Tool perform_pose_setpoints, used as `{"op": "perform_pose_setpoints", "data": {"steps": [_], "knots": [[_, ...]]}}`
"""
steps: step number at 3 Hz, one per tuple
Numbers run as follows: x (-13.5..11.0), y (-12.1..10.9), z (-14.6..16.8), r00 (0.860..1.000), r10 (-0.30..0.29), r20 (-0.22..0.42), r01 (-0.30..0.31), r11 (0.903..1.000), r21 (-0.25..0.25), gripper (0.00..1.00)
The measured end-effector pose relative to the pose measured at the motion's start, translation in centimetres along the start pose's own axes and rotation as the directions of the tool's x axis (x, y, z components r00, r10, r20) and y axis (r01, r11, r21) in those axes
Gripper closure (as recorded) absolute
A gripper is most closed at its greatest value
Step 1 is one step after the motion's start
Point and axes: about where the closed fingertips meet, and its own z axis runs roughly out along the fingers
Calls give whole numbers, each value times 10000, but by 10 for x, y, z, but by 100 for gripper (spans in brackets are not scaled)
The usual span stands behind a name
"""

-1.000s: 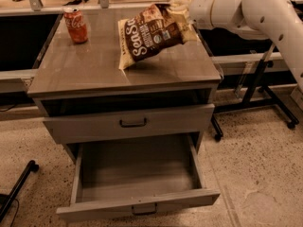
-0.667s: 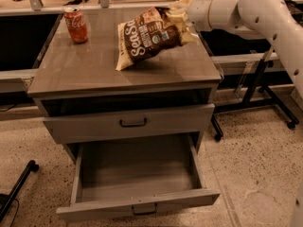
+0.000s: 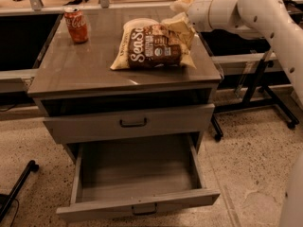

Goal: Pick brown chip bag from middle drawer and place on counter

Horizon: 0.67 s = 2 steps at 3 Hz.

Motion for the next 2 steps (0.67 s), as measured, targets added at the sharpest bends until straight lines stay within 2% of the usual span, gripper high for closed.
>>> {"op": "perform_pose_setpoints", "data": {"steps": [1,2], "knots": [[0,-3,-2,10000,-14,57,14,10000,-62,0],[-4,-12,-12,9996,-26,268,25,10000,54,0]]}}
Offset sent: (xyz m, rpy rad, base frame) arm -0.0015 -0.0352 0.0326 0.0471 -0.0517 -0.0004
